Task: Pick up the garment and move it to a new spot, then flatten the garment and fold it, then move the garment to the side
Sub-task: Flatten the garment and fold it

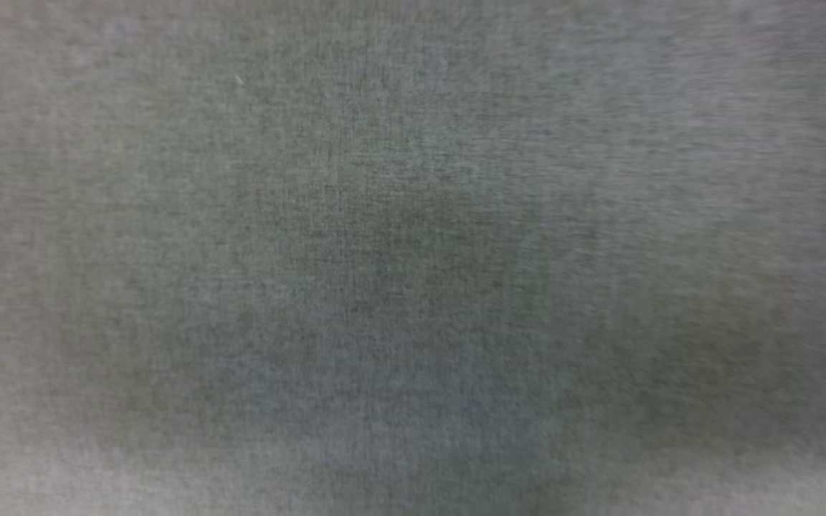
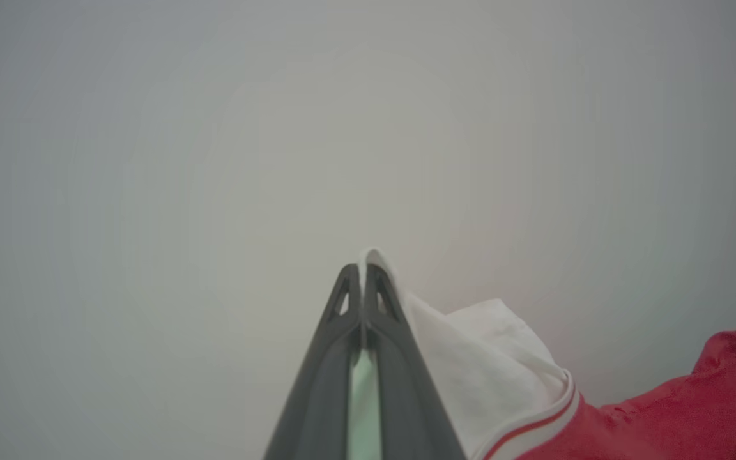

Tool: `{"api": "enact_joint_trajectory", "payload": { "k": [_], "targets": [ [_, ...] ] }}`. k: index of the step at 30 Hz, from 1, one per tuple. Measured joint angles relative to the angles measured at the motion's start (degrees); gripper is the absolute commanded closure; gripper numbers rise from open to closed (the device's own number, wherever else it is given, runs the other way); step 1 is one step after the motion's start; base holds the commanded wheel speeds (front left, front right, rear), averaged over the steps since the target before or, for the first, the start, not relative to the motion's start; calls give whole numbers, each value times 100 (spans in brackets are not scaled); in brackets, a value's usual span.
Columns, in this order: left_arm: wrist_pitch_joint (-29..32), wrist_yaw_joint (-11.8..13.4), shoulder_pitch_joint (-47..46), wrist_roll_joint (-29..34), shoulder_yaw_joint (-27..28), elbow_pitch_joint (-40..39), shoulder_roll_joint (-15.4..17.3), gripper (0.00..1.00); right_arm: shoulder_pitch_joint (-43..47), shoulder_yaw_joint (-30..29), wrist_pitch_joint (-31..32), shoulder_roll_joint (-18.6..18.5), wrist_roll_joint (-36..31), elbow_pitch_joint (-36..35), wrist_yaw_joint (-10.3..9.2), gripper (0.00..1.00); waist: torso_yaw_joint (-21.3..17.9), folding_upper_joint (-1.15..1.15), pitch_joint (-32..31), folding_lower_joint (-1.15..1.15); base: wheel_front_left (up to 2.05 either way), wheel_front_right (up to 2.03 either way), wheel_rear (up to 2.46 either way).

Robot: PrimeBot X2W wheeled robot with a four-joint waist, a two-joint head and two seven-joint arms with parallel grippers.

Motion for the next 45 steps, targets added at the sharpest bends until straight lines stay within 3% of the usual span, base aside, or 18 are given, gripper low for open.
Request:
{"api": "enact_joint_trajectory", "payload": {
  "k": [4,9,14,18,21,25,28,33,40,45],
  "targets": [
    [1,0,721,40,191,-153,-55,100,277,-218,-38,149,-120,236,1,100,121,0,345,1,0,0,0],
    [0,0,1392,-170,29,-367,-42,100,492,-114,-53,198,-15,377,1,100,316,0,424,0,0,0,0],
    [218,0,2170,-716,-492,-734,194,100,1000,256,-37,281,748,522,1,100,420,0,162,0,0,0,0],
    [697,0,2848,-1344,-940,-1288,548,100,1609,993,277,213,1655,346,1,100,499,0,-226,0,0,0,0],
    [944,-1,3411,-1612,-1220,-1661,881,100,2252,1561,705,-168,2482,-175,2,100,528,0,-591,0,0,0,0],
    [1034,4,4183,-1871,-1433,-2130,1261,100,3361,2135,1288,-993,3505,-1238,2,100,525,0,-1149,0,0,0,0],
    [984,191,4827,-2026,-1548,-2620,1579,100,4251,2232,1588,-1652,4083,-2016,2,100,521,0,-1575,0,0,0,0],
    [816,705,5923,-2330,-1746,-3635,2057,100,5714,1962,1904,-2317,4626,-2982,2,100,522,0,-2231,0,0,0,0],
    [374,1719,7358,-2771,-1964,-5054,2780,100,7639,1350,2339,-2540,4740,-4161,2,100,515,0,-2974,0,0,0,0],
    [118,2288,8223,-3083,-2001,-5725,3077,100,8811,926,2782,-2525,4666,-4875,2,100,488,0,-3316,0,0,0,0]
  ]
}}
